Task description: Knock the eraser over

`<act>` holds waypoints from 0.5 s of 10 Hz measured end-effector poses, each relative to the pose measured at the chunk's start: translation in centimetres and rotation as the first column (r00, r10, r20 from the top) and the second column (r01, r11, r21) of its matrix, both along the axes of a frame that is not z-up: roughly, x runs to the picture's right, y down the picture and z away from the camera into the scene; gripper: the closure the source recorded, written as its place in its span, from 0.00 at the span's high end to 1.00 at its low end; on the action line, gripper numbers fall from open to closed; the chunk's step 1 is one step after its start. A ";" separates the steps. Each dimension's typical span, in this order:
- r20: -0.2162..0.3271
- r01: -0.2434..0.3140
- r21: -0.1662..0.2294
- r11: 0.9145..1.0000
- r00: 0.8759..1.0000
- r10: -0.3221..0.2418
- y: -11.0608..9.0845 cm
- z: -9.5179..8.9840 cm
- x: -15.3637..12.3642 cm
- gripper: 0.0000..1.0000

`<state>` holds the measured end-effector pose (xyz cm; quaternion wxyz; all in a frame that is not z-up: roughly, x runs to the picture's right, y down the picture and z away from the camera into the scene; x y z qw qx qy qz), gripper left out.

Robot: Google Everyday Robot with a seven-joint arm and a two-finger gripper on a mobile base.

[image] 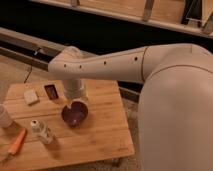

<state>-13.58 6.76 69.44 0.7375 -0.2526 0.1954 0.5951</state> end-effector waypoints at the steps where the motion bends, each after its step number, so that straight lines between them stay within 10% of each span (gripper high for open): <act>1: 0.014 0.005 0.004 1.000 1.000 -0.005 -0.3 0.0 -0.7 0.65; 5: 0.055 0.049 0.008 0.999 0.997 -0.050 -1.3 0.9 -4.6 0.65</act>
